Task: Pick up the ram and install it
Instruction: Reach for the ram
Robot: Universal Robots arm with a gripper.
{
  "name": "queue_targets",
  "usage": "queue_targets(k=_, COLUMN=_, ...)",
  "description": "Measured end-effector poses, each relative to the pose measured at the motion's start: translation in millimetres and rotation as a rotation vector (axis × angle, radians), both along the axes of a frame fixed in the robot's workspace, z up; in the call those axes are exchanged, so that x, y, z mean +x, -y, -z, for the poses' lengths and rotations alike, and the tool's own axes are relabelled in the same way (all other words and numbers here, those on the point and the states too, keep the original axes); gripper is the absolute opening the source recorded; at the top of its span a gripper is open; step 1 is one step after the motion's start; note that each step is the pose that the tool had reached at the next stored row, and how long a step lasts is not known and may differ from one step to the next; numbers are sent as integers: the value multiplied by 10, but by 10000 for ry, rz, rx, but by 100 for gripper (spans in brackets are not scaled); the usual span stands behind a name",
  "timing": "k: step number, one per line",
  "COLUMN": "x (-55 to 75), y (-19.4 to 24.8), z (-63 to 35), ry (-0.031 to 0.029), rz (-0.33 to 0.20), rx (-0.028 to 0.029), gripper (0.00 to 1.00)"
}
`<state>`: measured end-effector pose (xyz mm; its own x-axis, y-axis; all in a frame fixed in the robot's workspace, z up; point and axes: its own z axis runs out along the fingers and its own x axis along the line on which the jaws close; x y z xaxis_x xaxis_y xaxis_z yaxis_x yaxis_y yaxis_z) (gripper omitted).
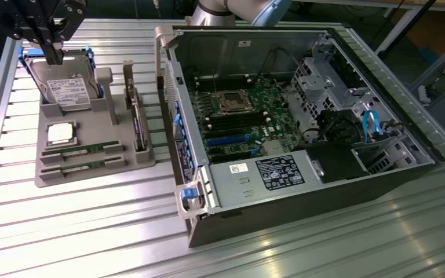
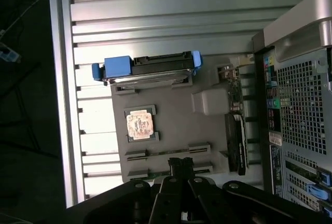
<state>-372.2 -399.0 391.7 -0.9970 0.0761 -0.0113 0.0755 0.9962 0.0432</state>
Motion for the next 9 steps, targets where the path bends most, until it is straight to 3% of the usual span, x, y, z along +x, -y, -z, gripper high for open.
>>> queue_targets(k=7, x=-3, y=12, z=0, ry=0, rz=2, rx=1, gripper=10)
queue_targets(k=9, x=-1, y=84, z=0, ry=-1, rz=2, rx=0, gripper=10)
